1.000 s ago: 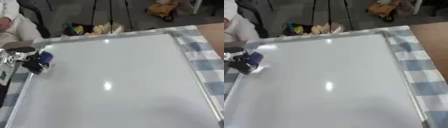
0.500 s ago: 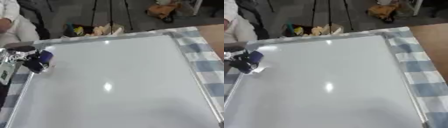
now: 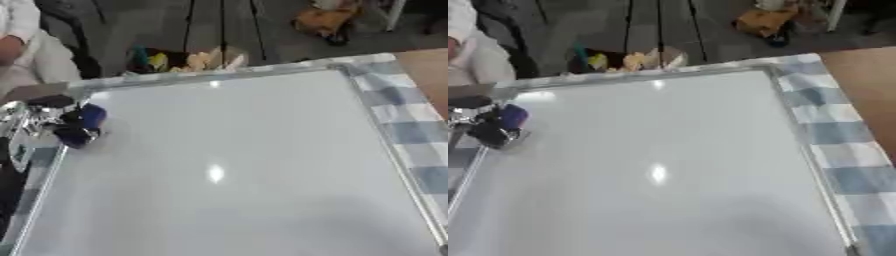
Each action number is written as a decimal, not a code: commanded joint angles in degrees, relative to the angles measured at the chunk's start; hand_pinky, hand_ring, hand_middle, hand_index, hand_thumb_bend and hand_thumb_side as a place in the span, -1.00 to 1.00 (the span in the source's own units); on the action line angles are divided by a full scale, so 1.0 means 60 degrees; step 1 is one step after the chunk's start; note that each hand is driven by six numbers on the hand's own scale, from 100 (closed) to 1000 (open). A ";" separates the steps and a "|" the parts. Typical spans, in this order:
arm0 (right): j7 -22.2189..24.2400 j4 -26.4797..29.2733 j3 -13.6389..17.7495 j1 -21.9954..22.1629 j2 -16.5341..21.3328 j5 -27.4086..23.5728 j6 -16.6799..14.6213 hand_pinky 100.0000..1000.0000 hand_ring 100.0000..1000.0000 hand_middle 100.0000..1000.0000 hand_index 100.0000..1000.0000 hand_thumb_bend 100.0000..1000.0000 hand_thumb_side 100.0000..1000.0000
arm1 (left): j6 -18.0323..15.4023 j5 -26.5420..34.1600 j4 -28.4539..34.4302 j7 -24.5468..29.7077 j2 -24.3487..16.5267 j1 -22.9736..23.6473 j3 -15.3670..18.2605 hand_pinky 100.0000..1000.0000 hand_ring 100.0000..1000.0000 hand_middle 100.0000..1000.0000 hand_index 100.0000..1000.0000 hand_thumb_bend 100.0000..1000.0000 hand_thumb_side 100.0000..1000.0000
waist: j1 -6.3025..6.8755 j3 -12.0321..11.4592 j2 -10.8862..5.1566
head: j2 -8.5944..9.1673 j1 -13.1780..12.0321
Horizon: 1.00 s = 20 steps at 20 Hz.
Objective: Wipe the whiteboard clean with a brush.
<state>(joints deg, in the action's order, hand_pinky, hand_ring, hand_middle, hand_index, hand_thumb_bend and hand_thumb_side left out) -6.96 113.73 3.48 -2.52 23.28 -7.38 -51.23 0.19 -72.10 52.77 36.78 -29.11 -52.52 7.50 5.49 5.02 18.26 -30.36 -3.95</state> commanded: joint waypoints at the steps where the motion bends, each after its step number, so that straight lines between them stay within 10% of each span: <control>1: 0.0000 0.0143 0.0038 -0.0059 0.0052 -0.0015 0.0041 0.62 0.65 0.11 0.80 -1.00 0.90 | 0.0032 0.0043 -0.0048 -0.0034 -0.0146 -0.0180 0.0168 0.37 0.41 -0.33 -0.52 -1.00 -0.08 | -0.0058 -0.0016 -0.0158 | 0.0109 -0.0026; 20: -0.0029 0.0143 0.0055 -0.0062 0.0020 -0.0027 0.0075 0.62 0.65 0.10 0.80 -1.00 0.90 | 0.0008 0.0296 -0.0055 0.0203 0.0105 -0.0213 0.0139 0.36 0.34 -0.37 -0.32 -1.00 0.03 | -0.0085 0.0000 -0.0149 | 0.0132 -0.0066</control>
<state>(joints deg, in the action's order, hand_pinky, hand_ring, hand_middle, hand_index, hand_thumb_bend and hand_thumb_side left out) -7.11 113.73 3.49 -2.53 22.90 -7.40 -50.90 0.32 -70.32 51.99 37.66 -27.64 -52.94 8.02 5.22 5.01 18.28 -30.11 -4.17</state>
